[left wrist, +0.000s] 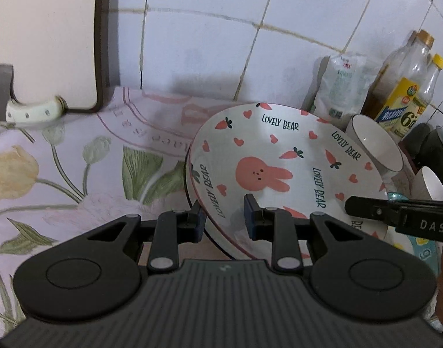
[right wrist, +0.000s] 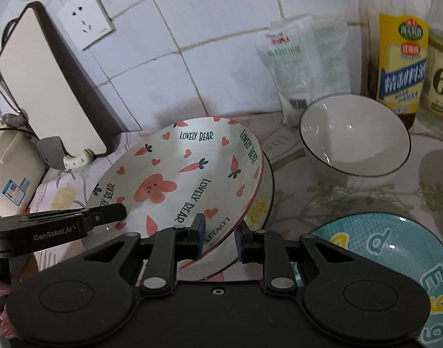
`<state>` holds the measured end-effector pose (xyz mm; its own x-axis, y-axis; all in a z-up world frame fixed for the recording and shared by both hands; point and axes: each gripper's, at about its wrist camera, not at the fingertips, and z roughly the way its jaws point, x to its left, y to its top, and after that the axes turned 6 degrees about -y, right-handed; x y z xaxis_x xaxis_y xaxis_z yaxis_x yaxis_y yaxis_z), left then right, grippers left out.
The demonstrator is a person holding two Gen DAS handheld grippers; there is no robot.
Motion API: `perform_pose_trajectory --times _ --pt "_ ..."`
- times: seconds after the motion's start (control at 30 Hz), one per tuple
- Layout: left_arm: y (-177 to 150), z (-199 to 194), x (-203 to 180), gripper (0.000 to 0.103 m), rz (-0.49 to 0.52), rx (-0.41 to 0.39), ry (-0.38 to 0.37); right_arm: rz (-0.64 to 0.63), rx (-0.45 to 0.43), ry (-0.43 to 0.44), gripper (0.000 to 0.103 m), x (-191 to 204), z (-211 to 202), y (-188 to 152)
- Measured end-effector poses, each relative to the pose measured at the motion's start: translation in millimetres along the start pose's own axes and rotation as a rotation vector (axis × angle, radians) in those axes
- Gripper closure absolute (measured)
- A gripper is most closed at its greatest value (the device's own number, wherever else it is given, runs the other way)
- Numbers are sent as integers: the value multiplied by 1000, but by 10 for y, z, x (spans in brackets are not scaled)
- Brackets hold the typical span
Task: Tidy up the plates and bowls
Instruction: 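Lift the bunny plate and lower it onto the white plate, then open both grippers and pull back from the plate stack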
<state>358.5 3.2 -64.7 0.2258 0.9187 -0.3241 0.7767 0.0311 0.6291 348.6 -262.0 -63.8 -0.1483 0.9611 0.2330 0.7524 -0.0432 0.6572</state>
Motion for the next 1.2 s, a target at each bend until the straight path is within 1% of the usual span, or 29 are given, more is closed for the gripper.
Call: perform_pose_trajectory --times 0.07,0.17,0.33,0.43,0.5,0.6,0.67,0.7,0.73,0.77,0.8,0.83,0.9,0.97,1.07,1.13,1.2 --pt "7 30 -6 77 1 4 -2 7 6 -7 77 -18 20 0" --pt "10 53 -55 78 16 9 15 6 5 -14 76 -43 38 -8" --pt "27 109 -91 77 -2 45 9 -9 -14 -48 75 -61 60 -8" --pt "34 138 -131 74 1 73 15 -58 -18 -107 74 -18 100 -31" --pt "32 131 -186 71 24 74 34 -43 -22 -107 73 -40 129 -58" --pt "32 105 -240 70 42 88 50 -37 -33 -97 73 -78 121 -63" --pt "36 61 -286 68 55 106 53 -69 -46 -127 73 -45 113 -79" --pt "37 36 -338 63 90 123 66 -94 -63 -158 73 -17 104 -86" --pt "46 18 -406 53 134 145 98 -135 -87 -193 73 29 92 -105" --pt "58 7 -442 52 155 168 135 -187 -111 -209 73 81 80 -128" --pt "72 -31 -468 52 177 160 147 -221 -127 -210 73 114 68 -147" --pt "89 -84 -502 52 208 140 148 -224 -125 -196 74 119 69 -153" --pt "125 -202 -514 52 202 120 171 -181 -107 -178 74 84 73 -146" --pt "135 -360 -518 52 200 99 155 -164 -115 -160 74 67 9 -166" --pt "115 -581 -546 50 189 90 119 -158 -138 -111 74 64 -234 -227" --pt "85 -721 -577 45 191 82 99 -147 -150 -82 74 71 -440 -260" --pt "59 -859 -645 42 198 74 76 -151 -162 -58 74 73 -662 -292"
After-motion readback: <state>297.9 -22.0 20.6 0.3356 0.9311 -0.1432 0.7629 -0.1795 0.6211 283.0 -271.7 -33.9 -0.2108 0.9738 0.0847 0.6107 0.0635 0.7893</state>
